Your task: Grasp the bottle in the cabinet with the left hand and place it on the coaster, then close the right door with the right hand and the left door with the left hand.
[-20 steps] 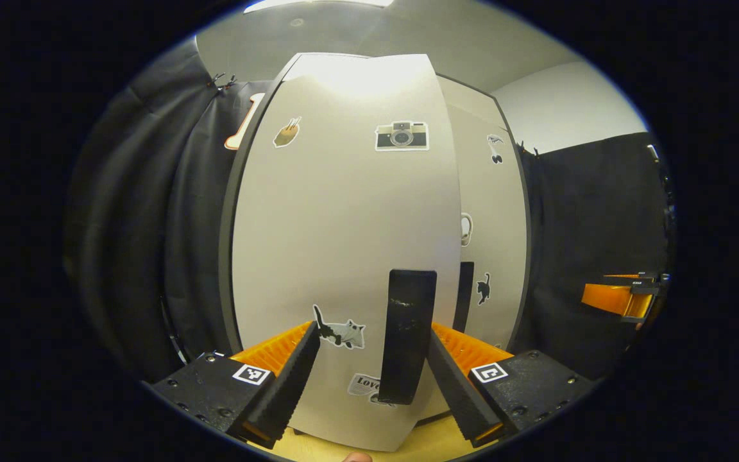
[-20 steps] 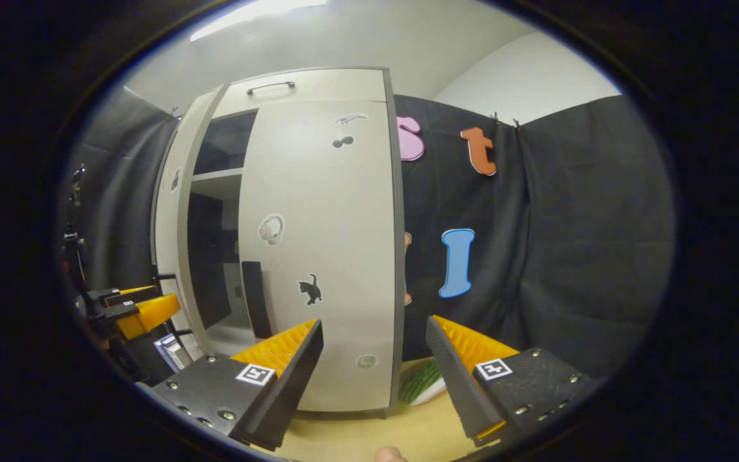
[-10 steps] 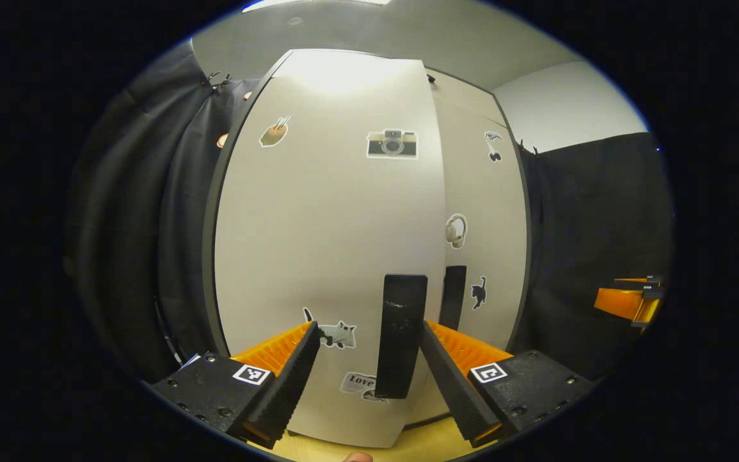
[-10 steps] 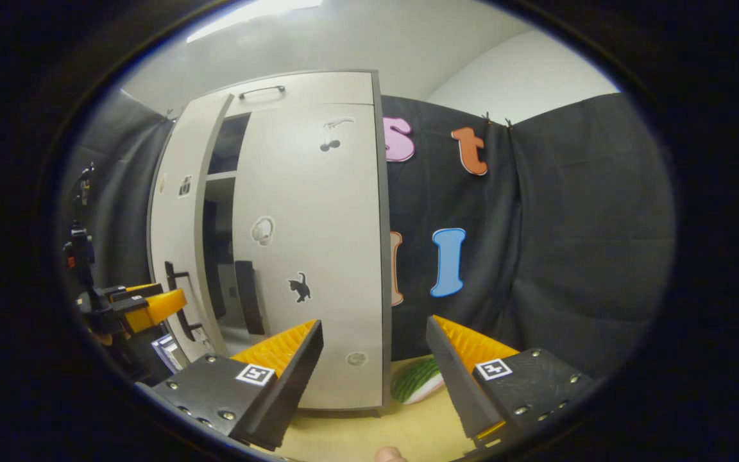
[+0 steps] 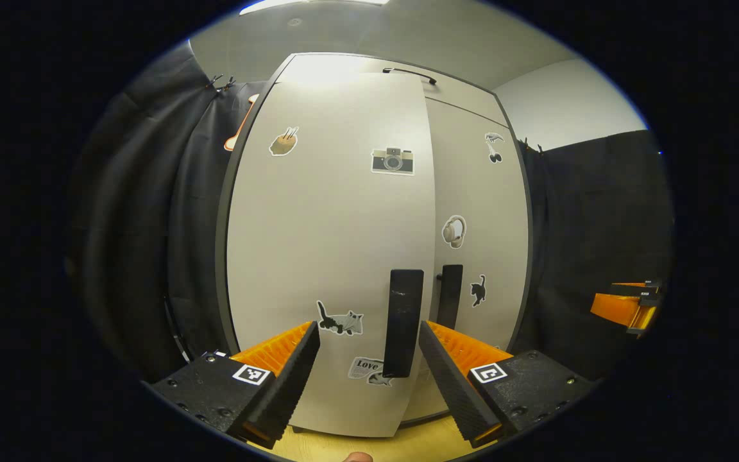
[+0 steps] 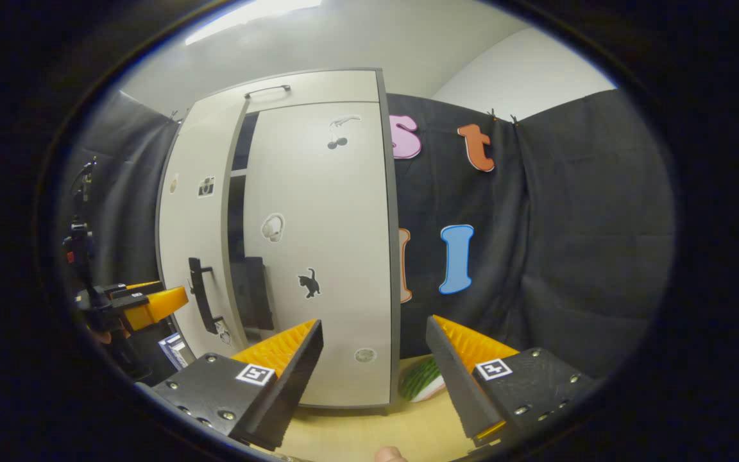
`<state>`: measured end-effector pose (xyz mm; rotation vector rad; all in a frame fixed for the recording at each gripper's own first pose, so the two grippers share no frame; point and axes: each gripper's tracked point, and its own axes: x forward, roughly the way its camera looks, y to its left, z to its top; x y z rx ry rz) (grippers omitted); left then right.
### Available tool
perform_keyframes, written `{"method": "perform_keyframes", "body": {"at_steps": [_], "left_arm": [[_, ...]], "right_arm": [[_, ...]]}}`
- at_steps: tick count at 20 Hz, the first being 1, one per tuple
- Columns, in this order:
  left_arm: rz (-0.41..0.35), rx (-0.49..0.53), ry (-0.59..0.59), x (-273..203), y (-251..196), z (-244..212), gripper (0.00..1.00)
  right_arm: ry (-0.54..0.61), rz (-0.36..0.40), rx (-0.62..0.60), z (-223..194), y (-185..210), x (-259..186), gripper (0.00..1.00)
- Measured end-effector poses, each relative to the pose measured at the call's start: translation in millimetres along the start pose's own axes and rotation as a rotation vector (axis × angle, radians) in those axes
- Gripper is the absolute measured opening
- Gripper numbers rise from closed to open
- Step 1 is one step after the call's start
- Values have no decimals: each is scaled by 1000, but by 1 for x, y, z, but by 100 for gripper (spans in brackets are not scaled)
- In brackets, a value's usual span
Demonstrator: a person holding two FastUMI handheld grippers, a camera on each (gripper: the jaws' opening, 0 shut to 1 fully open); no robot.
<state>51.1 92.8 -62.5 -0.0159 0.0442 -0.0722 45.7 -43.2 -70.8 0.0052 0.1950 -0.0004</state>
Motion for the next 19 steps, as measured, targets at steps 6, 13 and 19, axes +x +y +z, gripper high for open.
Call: {"method": "perform_keyframes", "body": {"at_steps": [6,13,19], "left_arm": [[13,1,12,-5,2,-2,98],[30,5,23,-8,1,2,98],[75,15,23,-26,-13,26,98]], "right_arm": [[14,6,11,-5,-1,-1,98],[21,18,8,-7,0,2,98],[-10,66,-1,10,4,2,98]]}}
